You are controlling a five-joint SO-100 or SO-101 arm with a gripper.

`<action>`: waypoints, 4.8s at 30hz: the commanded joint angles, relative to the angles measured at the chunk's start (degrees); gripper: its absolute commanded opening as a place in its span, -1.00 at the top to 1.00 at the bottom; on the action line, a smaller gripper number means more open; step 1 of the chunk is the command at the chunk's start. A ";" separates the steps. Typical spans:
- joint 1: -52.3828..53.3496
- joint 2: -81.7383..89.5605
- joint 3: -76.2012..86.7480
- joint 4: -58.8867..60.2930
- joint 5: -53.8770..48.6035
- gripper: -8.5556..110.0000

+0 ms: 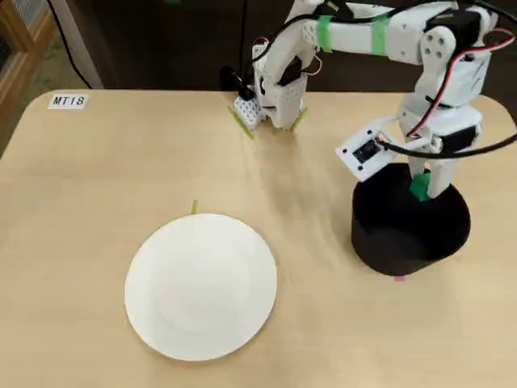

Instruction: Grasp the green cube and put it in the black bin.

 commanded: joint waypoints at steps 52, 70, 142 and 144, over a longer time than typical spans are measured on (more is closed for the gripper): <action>40.08 112.68 117.60 -26.98 -11.07 0.86; 39.73 112.68 122.61 -27.77 -10.72 0.86; 39.46 112.76 122.70 -27.86 -11.16 0.86; 39.46 112.76 122.70 -27.86 -11.16 0.86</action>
